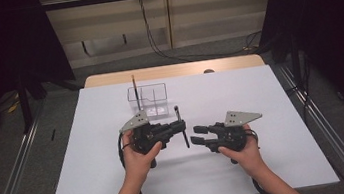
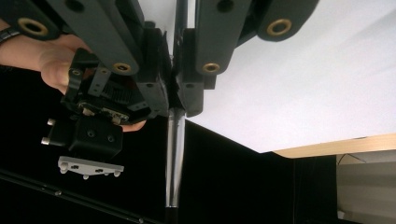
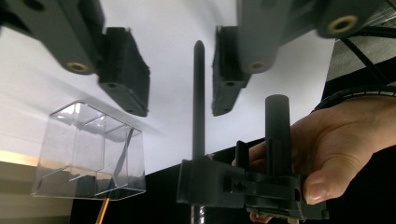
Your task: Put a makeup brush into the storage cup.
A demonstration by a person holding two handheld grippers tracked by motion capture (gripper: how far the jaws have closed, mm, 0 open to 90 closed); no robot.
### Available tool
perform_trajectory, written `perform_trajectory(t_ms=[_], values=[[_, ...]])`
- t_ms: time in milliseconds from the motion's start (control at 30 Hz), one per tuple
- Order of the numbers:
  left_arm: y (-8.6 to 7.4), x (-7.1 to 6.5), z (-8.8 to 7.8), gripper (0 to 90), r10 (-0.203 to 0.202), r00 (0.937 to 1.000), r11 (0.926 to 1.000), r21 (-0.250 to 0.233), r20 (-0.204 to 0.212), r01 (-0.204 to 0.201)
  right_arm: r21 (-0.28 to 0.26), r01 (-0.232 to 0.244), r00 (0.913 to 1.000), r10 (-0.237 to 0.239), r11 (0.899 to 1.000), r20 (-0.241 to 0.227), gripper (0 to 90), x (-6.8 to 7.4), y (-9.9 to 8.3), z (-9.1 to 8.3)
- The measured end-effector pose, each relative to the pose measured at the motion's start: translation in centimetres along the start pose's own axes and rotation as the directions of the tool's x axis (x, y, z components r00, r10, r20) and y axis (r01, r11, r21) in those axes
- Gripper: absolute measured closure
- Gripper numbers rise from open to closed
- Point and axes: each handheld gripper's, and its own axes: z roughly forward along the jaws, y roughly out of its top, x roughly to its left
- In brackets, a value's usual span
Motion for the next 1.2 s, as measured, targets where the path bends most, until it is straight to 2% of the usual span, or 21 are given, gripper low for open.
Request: perform_trajectory(t_ms=[233, 567, 800, 967, 1200], values=[[0.1, 0.2, -0.4, 83.7, 0.010, 0.9999, 0.9999, -0.001, -0.009, -0.010, 0.007, 0.017, 0.9998, -0.017, 1.000, 0.008, 33.7, -0.4, 0.2, -0.4], [0.2, 0.2, -0.9, 83.7, 0.021, 0.9997, 0.9998, 0.001, -0.016, -0.021, 0.039, 0.054, 0.9984, -0.055, 0.998, 0.017, 14.7, -0.6, 0.1, -0.8], [0.2, 0.3, -0.9, 83.7, 0.032, 0.9992, 0.9995, 0.007, -0.022, -0.032, 0.044, 0.048, 0.9981, -0.049, 0.998, 0.036, 10.4, -1.1, 0.0, -1.9], [0.2, 0.3, -0.9, 83.7, 0.035, 0.9991, 0.9993, 0.011, -0.022, -0.035, 0.046, 0.059, 0.9960, -0.062, 0.997, 0.064, 9.8, -1.3, -0.1, -2.6], [0.1, 0.3, -0.9, 83.7, 0.045, 0.9985, 0.9987, 0.027, -0.029, -0.045, 0.050, 0.049, 0.9961, -0.053, 0.998, 0.071, 8.6, -1.7, -0.3, -3.5]])
